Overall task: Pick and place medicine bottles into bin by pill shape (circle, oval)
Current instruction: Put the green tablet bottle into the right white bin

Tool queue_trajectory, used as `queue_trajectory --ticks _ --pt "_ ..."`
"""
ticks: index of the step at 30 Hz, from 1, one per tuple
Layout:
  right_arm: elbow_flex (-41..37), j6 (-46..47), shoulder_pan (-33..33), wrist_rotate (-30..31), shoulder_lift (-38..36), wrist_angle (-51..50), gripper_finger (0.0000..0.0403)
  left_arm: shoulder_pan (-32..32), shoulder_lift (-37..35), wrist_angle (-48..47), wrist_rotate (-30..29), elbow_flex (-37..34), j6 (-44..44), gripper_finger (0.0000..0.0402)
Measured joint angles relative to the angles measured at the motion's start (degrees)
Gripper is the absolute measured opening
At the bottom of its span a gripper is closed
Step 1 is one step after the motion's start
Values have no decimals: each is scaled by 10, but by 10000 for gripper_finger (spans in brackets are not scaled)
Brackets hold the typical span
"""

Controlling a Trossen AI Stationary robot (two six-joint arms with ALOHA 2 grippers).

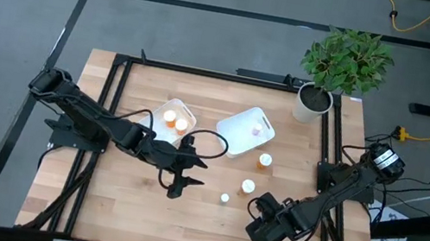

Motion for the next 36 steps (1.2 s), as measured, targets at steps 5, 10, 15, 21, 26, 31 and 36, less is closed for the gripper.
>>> queue_trajectory --ticks 5,10,15,21,26,31,36 --pt "0 -5 0 -2 0 0 162 0 0 0 0 0 0 234" --pt "0 -53 0 -17 0 2 134 0 0 0 0 0 0 234" --pt "19 -92 0 -32 0 -1 116 0 0 0 0 0 3 234" --pt "113 -214 -4 -32 0 -26 122 0 0 -3 0 0 3 234" --pt "221 -311 -17 50 0 -125 121 0 0 -4 0 0 3 234" --pt "304 -353 -50 209 0 -225 121 0 0 -4 0 0 4 234" --pt "336 -356 -122 246 -1 -243 121 0 0 -4 0 0 4 234"
